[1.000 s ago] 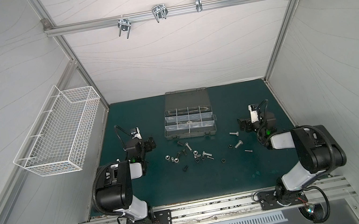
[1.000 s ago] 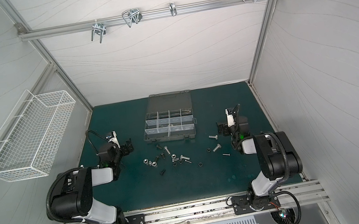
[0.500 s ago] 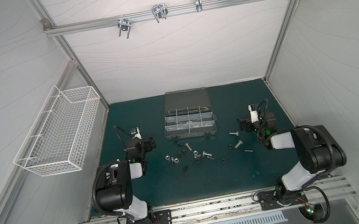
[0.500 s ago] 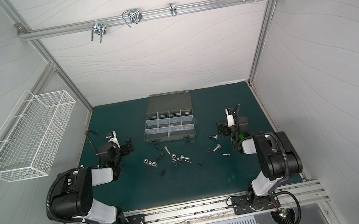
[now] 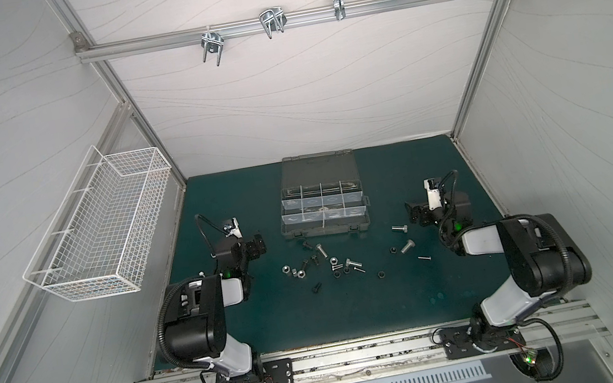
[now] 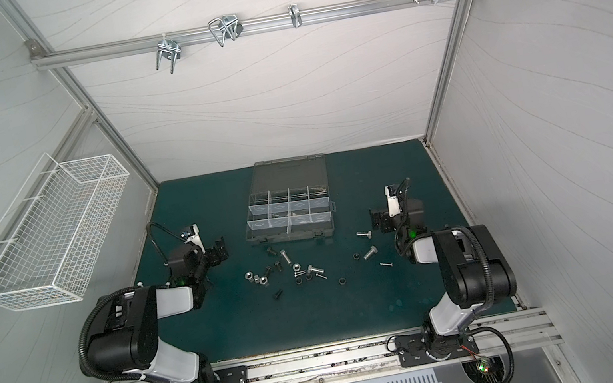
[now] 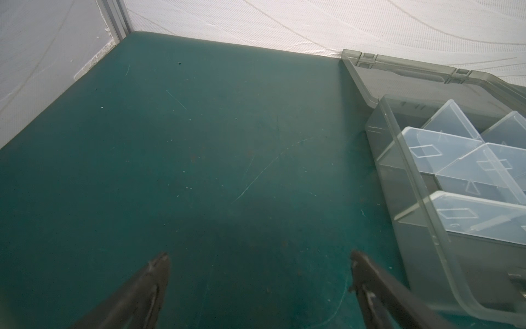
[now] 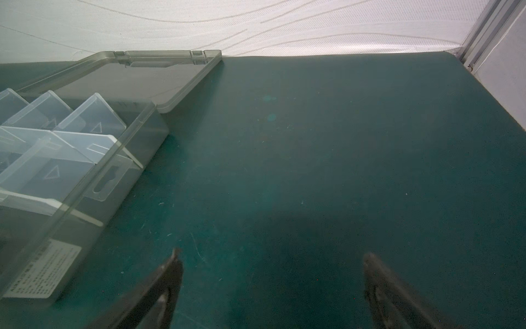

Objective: Sort the screws and nuts into containers

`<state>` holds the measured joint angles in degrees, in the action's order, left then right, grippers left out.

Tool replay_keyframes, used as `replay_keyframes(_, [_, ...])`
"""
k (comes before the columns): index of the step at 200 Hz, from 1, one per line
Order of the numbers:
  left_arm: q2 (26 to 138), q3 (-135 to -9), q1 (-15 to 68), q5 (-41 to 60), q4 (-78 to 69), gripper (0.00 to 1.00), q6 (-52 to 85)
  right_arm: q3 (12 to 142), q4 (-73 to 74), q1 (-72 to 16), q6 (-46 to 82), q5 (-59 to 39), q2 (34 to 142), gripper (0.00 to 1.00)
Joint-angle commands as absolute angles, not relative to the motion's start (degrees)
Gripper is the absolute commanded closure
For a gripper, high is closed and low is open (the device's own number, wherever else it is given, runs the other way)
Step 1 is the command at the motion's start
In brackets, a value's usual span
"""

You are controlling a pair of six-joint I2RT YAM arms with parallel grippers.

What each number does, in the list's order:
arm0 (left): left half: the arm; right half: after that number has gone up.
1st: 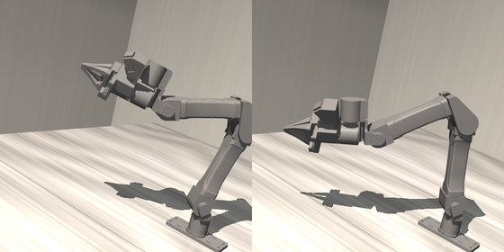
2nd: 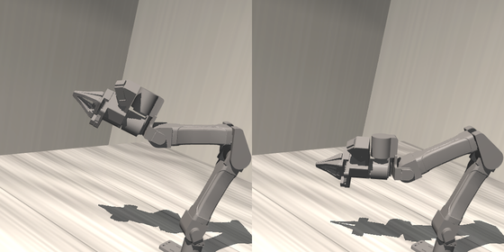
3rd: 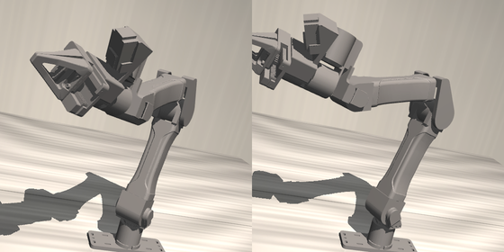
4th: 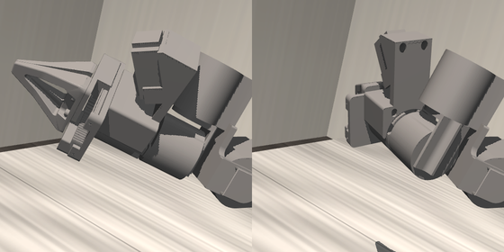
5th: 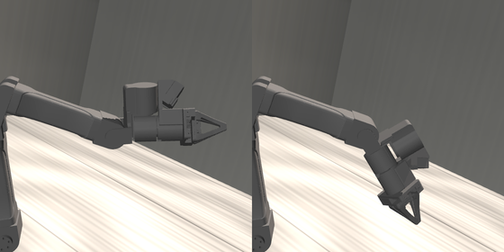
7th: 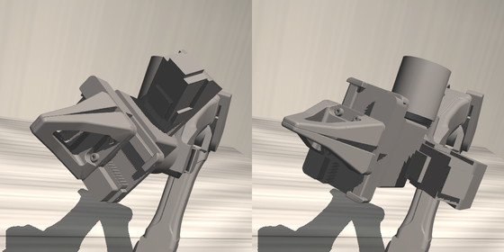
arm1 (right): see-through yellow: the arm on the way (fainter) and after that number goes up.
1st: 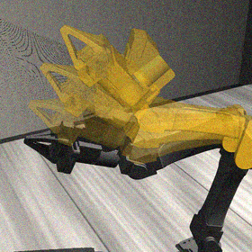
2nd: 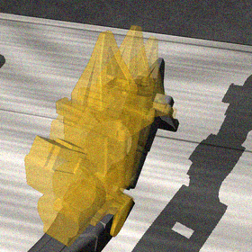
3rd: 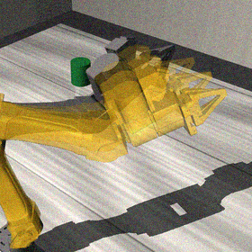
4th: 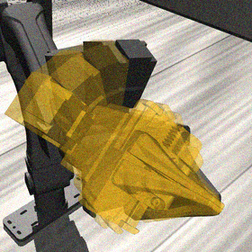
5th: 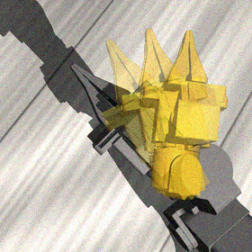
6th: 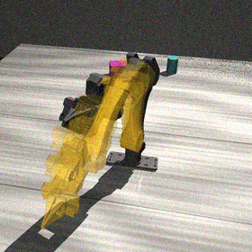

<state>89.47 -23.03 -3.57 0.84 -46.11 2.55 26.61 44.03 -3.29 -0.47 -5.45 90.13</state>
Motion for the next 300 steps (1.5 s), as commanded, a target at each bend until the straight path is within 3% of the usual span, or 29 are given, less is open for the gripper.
replay_keyframes(1, [89.03, -24.53, -3.43, 0.62, -47.70, 0.00, 1.86, 26.50, 43.66, -3.60, -1.03, -5.57, 90.09, 0.01])
replay_keyframes(46, [85.95, -24.61, -3.50, -1.28, -45.34, 0.01, 2.87, 30.33, 33.76, -3.53, 0.48, -1.70, 86.44, 0.01])
replay_keyframes(107, [75.45, -25.37, -3.30, -7.98, -35.20, 0.00, 5.51, 37.03, 11.81, -5.72, 11.33, 15.93, 79.10, 0.01])
replay_keyframes(148, [67.35, -25.48, -0.05, -19.47, -27.42, 0.00, 11.51, 43.75, -7.88, -9.06, 21.75, 28.30, 76.14, 0.01])
replay_keyframes(181, [62.04, -26.63, 1.17, -27.52, -16.28, 0.00, 17.51, 47.47, -22.91, -12.95, 27.22, 29.27, 75.03, 0.01])
replay_keyframes(224, [56.66, -23.62, 1.76, -23.84, -13.73, 0.00, 28.51, 47.60, -33.82, -22.35, 32.85, 25.01, 72.45, 0.01])
replay_keyframes(300, [55.02, -23.40, 2.57, -17.78, -11.19, 0.00, 33.40, 45.17, -30.86, -27.66, 38.43, 9.60, 76.25, 0.06])
